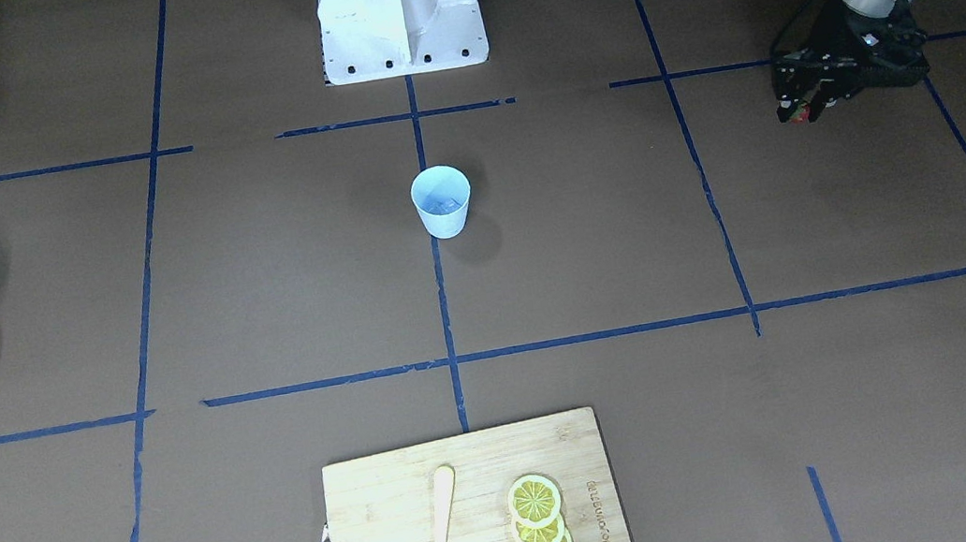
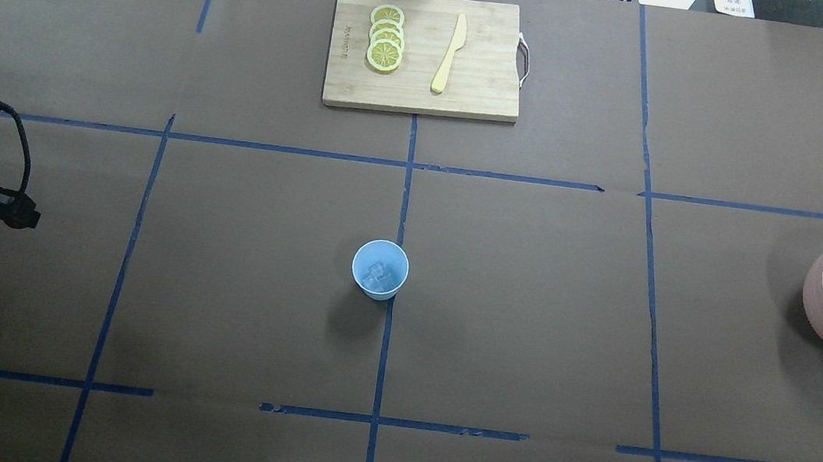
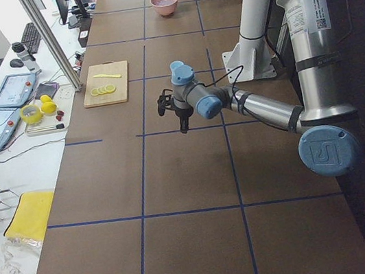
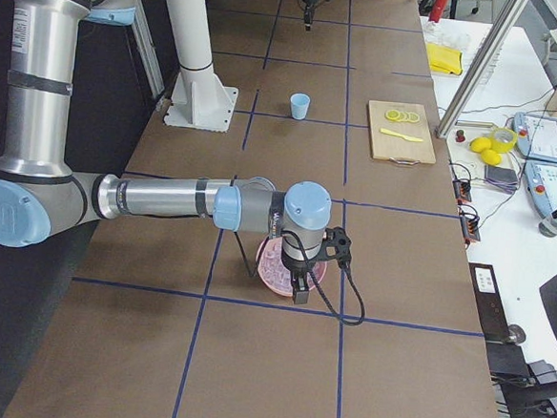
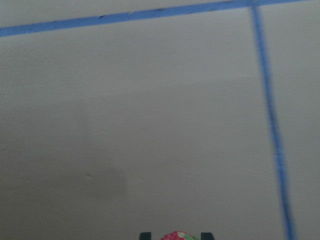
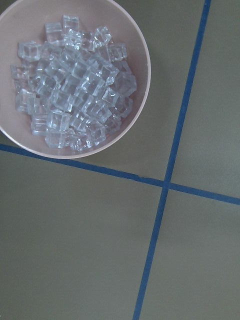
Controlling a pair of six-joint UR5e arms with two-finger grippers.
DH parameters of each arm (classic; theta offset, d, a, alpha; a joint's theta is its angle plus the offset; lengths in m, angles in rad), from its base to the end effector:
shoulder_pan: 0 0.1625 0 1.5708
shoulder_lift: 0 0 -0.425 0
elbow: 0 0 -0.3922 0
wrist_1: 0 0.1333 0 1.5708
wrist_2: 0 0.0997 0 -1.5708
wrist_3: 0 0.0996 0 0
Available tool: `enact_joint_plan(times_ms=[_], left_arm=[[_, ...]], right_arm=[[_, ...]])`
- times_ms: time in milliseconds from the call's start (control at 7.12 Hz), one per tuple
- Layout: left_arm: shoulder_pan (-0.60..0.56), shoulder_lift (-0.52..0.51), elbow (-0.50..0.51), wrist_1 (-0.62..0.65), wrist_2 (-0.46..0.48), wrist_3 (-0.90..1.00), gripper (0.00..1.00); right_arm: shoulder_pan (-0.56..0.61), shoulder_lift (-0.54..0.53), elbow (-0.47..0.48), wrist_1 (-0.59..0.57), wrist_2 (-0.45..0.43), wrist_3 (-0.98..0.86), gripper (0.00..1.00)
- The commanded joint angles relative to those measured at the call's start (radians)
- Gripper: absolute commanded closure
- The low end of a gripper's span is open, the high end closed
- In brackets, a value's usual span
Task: Put ice and strawberries in cup
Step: 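Lift the strawberry and carry it over the pale blue cup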
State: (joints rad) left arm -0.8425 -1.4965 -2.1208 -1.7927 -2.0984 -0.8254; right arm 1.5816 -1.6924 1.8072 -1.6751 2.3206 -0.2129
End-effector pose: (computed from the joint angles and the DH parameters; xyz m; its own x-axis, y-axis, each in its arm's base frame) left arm 0.2367 -0.3903 0.4086 0.6662 0.1335 -0.7337 -0.0303 0.9879 0.1522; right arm 0.0702 -0.4378 0.6113 0.7176 -0.2105 0.6639 0.1441 0.9775 0.1542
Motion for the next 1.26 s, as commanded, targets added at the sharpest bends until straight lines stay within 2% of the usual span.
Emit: enact_joint_plan(times_ms=[0, 140, 281, 421, 702, 1124], left_arm=[[0.000, -0.292, -0.128, 0.459, -0.012, 0.000, 0.97], [0.022, -0.474, -0.119, 0.642, -0.009, -0.017, 0.97], [0.081, -0.535, -0.108, 0.671, -0.003, -0.100, 0.97], [0.154, -0.598, -0.076, 0.659, 0.020, -0.227, 0.97], [0.261, -0.769, 0.061, 0.633, 0.154, -0.436, 0.97], [0.315, -0.919, 0.325, 0.486, 0.244, -0.556, 0.97]], right_arm=[[0.005, -0.029, 0.024, 0.002, -0.001, 0.000, 0.01], [0.011, -0.032, 0.026, 0.002, -0.001, 0.000, 0.01], [0.011, -0.032, 0.026, 0.002, -0.001, 0.000, 0.01], [0.011, -0.032, 0.024, 0.002, -0.001, 0.001, 0.01], [0.011, -0.032, 0.024, 0.000, -0.001, 0.001, 0.01], [0.011, -0.032, 0.024, 0.000, 0.000, 0.003, 0.01]])
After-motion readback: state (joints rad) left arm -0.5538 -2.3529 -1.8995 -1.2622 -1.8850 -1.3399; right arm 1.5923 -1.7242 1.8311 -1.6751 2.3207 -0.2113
